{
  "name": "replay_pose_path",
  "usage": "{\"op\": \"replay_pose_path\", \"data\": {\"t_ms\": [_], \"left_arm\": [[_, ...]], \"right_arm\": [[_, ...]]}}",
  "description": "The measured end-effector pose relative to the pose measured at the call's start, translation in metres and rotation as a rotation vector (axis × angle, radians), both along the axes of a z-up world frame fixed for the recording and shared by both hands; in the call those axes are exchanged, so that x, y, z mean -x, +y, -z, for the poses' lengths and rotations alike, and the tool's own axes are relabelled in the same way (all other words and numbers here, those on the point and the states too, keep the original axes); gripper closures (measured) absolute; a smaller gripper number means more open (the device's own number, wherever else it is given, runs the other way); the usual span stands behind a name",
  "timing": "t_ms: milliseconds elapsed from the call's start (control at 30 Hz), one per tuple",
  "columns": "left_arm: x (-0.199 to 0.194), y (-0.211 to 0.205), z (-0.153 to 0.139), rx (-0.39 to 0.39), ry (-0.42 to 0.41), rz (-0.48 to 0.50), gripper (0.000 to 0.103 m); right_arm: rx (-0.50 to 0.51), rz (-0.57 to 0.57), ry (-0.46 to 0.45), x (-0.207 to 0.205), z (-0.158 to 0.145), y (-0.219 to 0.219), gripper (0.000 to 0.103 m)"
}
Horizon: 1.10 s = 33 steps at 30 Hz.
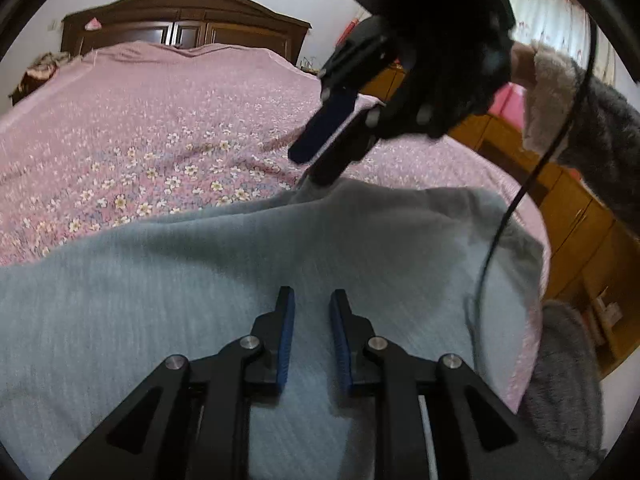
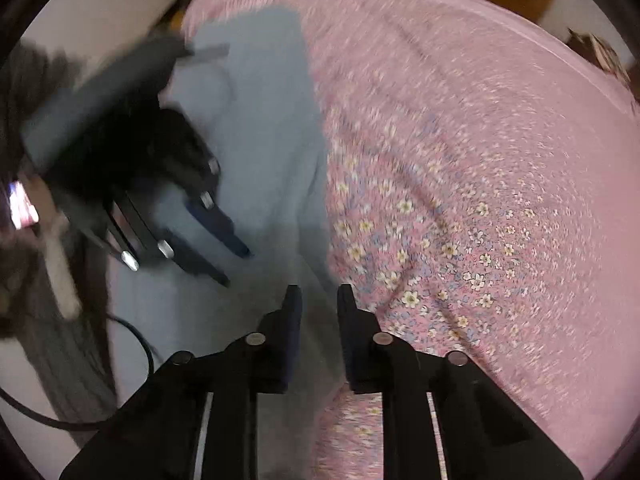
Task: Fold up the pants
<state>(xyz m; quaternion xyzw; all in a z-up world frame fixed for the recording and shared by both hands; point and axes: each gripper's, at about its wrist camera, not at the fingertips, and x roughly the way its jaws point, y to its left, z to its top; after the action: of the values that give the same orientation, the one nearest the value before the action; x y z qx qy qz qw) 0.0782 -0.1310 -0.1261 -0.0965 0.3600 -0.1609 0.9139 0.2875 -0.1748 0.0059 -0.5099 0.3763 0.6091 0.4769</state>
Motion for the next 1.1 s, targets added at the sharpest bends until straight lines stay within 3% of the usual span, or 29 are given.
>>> {"op": "replay_pose_path", "data": {"t_ms": [200, 300, 433, 567, 600, 667, 733, 767, 800, 1000, 1100], "left_arm": [[0.008, 0.01, -0.007, 0.001, 0.002, 0.019, 0.082], [0.006, 0.011, -0.01, 0.007, 0.005, 0.022, 0.082], [0.005, 0.007, -0.009, -0.002, 0.004, 0.022, 0.082], [0.005, 0.006, -0.007, -0.005, 0.001, 0.023, 0.082], [0.005, 0.006, -0.007, -0.002, 0.002, 0.023, 0.082], [0.004, 0.008, -0.006, 0.006, 0.005, 0.025, 0.082], [0.004, 0.008, -0.007, 0.011, 0.005, 0.024, 0.082], [0.005, 0.008, -0.007, 0.01, 0.002, 0.024, 0.082], [0.005, 0.008, -0.007, 0.007, 0.001, 0.024, 0.082], [0.006, 0.008, -0.007, -0.003, -0.003, 0.022, 0.082], [0.005, 0.007, -0.008, -0.008, 0.003, 0.022, 0.082]], "right_arm": [[0.14, 0.028, 0.042, -0.005, 0.025, 0.008, 0.084], [0.157, 0.028, 0.001, -0.005, 0.03, 0.013, 0.084], [0.186, 0.068, 0.029, -0.009, 0.032, 0.013, 0.084], [0.194, -0.007, -0.1, 0.012, 0.042, 0.011, 0.084], [0.178, -0.047, -0.173, 0.018, 0.044, 0.009, 0.082], [0.199, -0.061, -0.188, 0.023, 0.052, 0.007, 0.08], [0.233, -0.017, -0.141, 0.021, 0.055, 0.01, 0.085], [0.227, -0.007, -0.131, 0.021, 0.053, 0.011, 0.097], [0.213, -0.008, -0.135, 0.022, 0.05, 0.01, 0.098], [0.119, 0.005, -0.188, 0.023, 0.034, 0.001, 0.1], [0.057, 0.073, -0.208, 0.02, 0.034, -0.005, 0.1]]}}
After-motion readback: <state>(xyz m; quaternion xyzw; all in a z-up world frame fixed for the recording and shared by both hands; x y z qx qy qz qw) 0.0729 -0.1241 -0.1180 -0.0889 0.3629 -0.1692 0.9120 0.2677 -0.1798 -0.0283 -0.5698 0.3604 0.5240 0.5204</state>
